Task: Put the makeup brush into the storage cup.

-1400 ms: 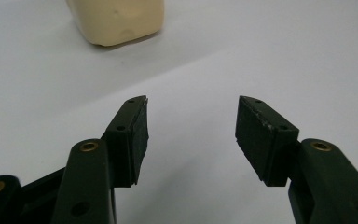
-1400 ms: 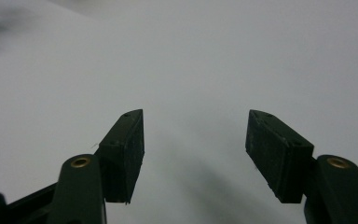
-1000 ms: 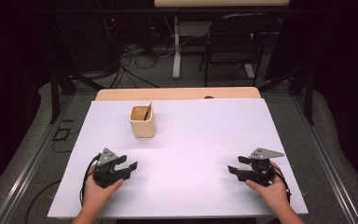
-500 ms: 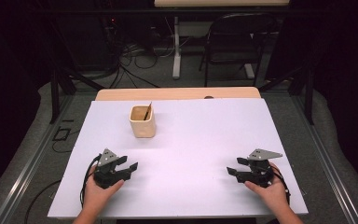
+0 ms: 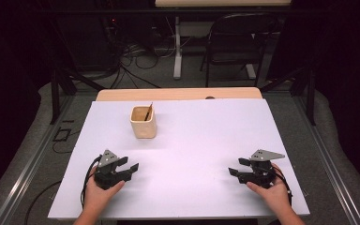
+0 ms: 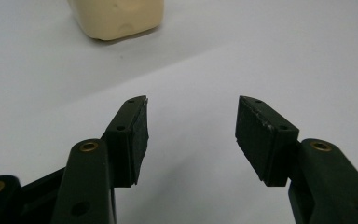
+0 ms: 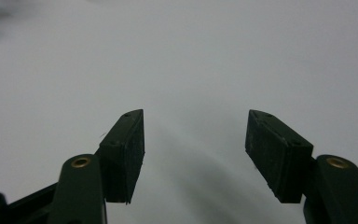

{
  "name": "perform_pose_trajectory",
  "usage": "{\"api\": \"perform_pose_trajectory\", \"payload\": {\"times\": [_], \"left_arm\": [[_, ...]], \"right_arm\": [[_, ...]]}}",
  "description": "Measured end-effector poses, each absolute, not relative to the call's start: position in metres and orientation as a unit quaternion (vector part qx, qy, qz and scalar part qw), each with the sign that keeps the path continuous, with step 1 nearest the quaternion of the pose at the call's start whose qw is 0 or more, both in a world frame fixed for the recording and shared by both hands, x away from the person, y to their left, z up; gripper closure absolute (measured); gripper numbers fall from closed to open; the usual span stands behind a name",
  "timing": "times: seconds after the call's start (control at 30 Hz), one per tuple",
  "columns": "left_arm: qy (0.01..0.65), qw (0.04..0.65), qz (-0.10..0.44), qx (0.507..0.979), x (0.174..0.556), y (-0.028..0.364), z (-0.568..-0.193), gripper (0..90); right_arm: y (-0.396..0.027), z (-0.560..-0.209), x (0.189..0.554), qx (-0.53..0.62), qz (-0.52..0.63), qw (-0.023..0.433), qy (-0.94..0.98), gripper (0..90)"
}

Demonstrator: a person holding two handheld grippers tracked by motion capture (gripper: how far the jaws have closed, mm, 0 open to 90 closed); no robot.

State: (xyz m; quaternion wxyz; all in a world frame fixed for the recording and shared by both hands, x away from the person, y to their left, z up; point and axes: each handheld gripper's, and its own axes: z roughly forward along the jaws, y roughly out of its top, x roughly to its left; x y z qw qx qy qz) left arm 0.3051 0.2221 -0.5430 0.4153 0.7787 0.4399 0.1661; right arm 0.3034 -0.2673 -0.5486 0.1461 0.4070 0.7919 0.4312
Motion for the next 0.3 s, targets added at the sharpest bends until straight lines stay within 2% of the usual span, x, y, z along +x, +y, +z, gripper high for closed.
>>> {"api": "perform_pose_trajectory", "payload": {"times": [0.3], "left_arm": [[0.445, 0.414, 0.164, 0.777, 0.3065, 0.2223, -0.544, 43.7]], "right_arm": [[-0.2671, -0.5497, 0.3034, 0.408, 0.435, 0.146, 0.789, 37.4]]}}
